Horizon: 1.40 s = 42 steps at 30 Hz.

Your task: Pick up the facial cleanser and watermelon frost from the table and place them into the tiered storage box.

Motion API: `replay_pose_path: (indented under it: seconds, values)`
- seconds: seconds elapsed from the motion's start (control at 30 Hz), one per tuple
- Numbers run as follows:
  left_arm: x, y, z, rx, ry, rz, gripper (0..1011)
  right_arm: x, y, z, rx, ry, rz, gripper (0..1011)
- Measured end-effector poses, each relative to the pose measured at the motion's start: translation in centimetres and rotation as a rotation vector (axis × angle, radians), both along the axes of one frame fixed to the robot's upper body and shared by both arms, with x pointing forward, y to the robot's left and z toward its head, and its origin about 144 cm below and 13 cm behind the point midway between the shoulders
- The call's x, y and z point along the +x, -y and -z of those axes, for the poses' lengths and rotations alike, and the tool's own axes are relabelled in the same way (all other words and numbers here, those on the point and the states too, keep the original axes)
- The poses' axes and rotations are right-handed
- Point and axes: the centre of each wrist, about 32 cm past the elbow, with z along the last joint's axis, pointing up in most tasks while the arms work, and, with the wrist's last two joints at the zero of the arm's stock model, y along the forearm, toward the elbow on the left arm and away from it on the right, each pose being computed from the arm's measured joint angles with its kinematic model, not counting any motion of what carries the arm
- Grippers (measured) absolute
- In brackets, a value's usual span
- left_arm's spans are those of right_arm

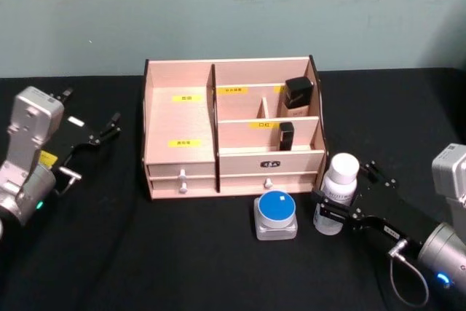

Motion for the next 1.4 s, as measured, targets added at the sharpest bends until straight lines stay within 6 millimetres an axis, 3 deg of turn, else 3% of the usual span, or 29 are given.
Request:
replay_pose_path:
  seconds: [0.43,0.6,0.97,1.4]
  values:
    - [0.00,0.00,0.00,0.000,0.000,0.000,1001,-0.06,0.08,-0.02,-0.001,0.000,0.002,1002]
    - [0.00,0.00,0.00,0.000,0.000,0.000,1001,-0.07,0.10,-0.04,-0.001,0.001,0.003,925]
    - [0.00,0.00,0.00,0.000,0.000,0.000,1001,-0.09,0.13,-0.04,-0.001,0.000,0.004,607]
    - [0.00,0.00,0.00,0.000,0.000,0.000,1001,-0.09,0.14,-0.04,-0.001,0.001,0.005,601]
